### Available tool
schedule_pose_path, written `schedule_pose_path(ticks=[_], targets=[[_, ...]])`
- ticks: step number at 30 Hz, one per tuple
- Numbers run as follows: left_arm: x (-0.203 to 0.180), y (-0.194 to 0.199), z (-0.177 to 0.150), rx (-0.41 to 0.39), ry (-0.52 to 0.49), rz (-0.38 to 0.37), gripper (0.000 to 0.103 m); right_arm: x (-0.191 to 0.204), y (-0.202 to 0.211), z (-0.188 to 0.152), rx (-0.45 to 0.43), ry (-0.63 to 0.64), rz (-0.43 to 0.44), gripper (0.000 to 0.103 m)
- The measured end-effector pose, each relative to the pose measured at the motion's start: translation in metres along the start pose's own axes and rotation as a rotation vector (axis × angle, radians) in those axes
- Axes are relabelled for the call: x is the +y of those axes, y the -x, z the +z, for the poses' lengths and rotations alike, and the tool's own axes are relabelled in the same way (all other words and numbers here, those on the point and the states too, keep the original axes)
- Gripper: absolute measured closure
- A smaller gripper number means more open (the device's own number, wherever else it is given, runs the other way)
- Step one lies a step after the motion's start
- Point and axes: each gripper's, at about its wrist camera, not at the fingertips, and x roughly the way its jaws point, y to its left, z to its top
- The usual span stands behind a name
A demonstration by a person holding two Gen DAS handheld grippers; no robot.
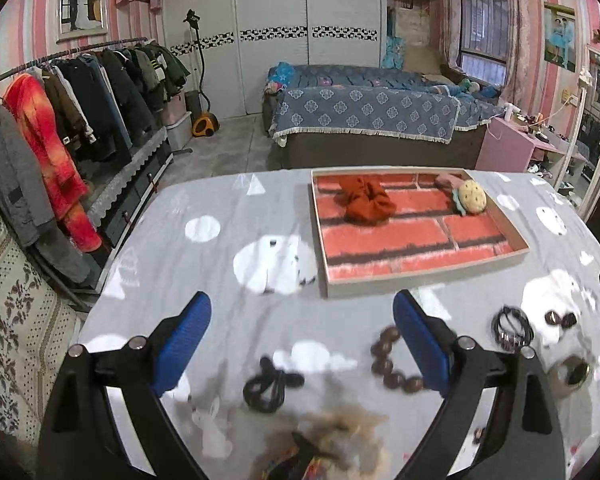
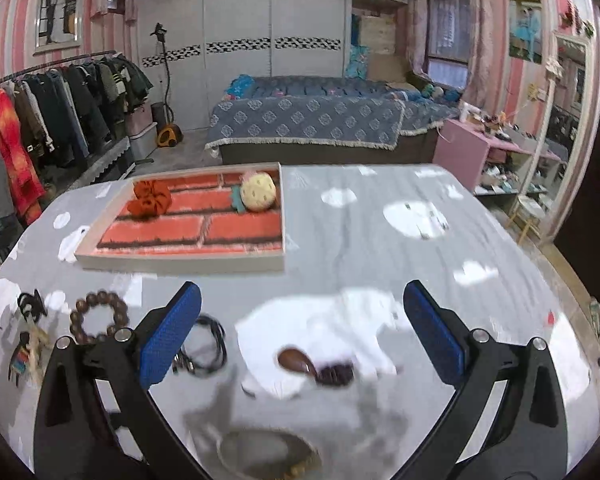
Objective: Organize jewelry
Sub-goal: 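Move the left tool to the rainbow claw clip while the right tool approaches the watch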
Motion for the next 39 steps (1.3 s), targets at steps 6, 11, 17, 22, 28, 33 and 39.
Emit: schedule_pose_path(ticks=[6, 11, 17, 22, 28, 33, 39], targets=[[0.003, 0.018, -0.036, -0.014, 0.001, 0.013, 0.013, -0.008, 0.013, -0.033, 0.008, -0.025, -0.045, 0.004], [0.007, 0.028, -0.065, -0.007, 0.022, 0.0, 0.012, -0.011, 0.017, -0.058, 0.033, -0.03, -0.065, 0.005], [0.013, 0.027, -0.091, 0.01, 0.039, 0.031, 0.013, -0.01, 0.012, -0.078, 0.057, -0.028, -0.092, 0.005], [0.019, 0.019, -0.114, 0.04, 0.037, 0.046, 0.012, -0.012, 0.003, -0.091, 0.09, -0.038, -0.096, 0.005], [0.026, 0.014, -0.129, 0.052, 0.033, 0.061, 0.013, -0.017, 0.0, -0.097, 0.103, -0.051, -0.095, 0.006], [0.03, 0.008, -0.134, 0.057, 0.042, 0.049, 0.012, -0.015, -0.002, -0.096, 0.104, -0.04, -0.096, 0.007], [0.03, -0.002, -0.139, 0.083, 0.041, 0.028, 0.012, -0.013, -0.007, -0.096, 0.116, -0.029, -0.096, 0.007]])
